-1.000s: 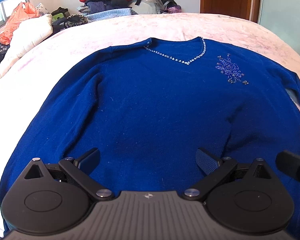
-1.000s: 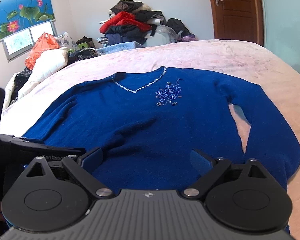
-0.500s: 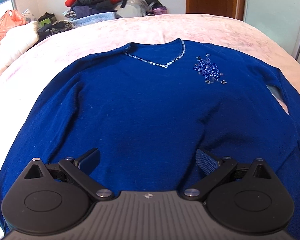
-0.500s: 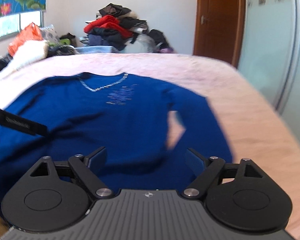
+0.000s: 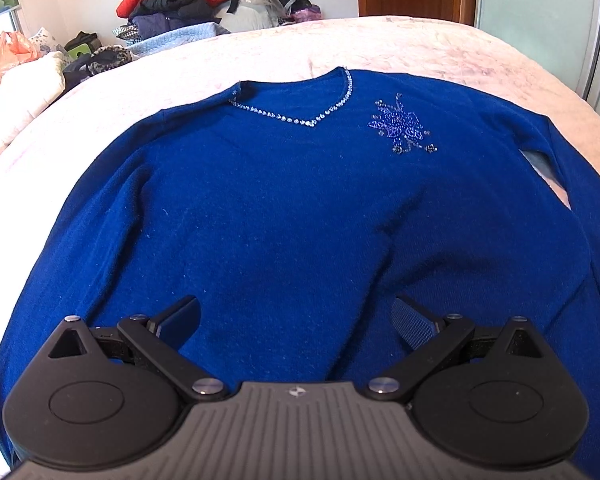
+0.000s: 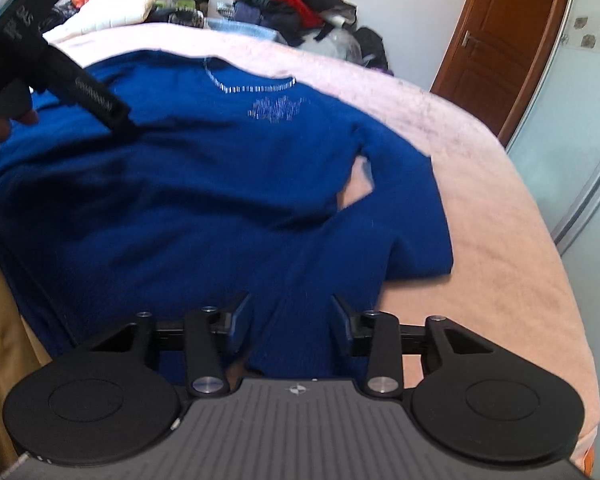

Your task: Fold small clothes

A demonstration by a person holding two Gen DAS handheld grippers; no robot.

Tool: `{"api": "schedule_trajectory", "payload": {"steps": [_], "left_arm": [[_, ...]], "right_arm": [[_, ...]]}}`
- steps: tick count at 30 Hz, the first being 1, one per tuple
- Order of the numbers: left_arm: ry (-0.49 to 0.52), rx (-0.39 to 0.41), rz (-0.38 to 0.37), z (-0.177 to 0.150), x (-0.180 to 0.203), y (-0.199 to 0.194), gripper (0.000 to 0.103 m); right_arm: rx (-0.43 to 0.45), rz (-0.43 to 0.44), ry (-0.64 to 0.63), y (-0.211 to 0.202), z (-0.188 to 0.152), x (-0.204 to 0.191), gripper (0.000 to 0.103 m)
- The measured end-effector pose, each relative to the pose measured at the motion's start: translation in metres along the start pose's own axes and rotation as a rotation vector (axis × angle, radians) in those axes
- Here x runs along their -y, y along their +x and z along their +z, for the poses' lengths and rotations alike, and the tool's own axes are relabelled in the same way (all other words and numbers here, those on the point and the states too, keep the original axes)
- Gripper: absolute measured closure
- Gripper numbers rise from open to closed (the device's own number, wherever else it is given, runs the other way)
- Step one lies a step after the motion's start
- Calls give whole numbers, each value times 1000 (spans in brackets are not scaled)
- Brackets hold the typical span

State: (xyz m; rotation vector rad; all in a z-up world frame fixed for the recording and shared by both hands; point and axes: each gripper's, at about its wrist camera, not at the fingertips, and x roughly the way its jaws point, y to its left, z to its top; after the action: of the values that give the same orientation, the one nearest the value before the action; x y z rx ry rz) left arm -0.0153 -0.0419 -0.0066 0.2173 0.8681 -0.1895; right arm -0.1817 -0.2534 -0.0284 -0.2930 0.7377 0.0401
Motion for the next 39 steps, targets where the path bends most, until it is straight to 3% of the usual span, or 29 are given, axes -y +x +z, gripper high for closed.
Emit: {"api": "schedule_trajectory", "payload": {"steps": [6,9,10,11,14,16,22,28,32,36,39], "left_arm": [[16,-2,12,1,1,2,1],[9,-9,10,1,1,3,1],[8,-13,10,1,1,4,1],[9,-17,9,0,1,5,1],[13,-13,14,1,1,5,1],[10,-10,17,1,-1,5,1],[-16,-12,32,7,-8,8,1],[-34,7,42,16,-15,6,1],[-52,14,44,18,-21,5,1],[-66,9,55,18,-27,7,1],[-75,7,61,18,-30,8,1]], "right_arm": [[-27,2,94,4,-6,11,58],[-47,-19,135,5,-8,21,74],[-51,-16,128,4,-9,22,89],[-54,-14,115,4,-9,22,93],[-46,-3,146,5,-11,27,94],[-23,74,297,3,-12,48,94],[175,434,852,-2,-19,126,92],[406,668,1231,17,-27,177,92],[573,671,1377,16,-26,218,91],[748,556,1473,-1,-36,265,91],[822,457,1512,-10,-46,289,91]]}}
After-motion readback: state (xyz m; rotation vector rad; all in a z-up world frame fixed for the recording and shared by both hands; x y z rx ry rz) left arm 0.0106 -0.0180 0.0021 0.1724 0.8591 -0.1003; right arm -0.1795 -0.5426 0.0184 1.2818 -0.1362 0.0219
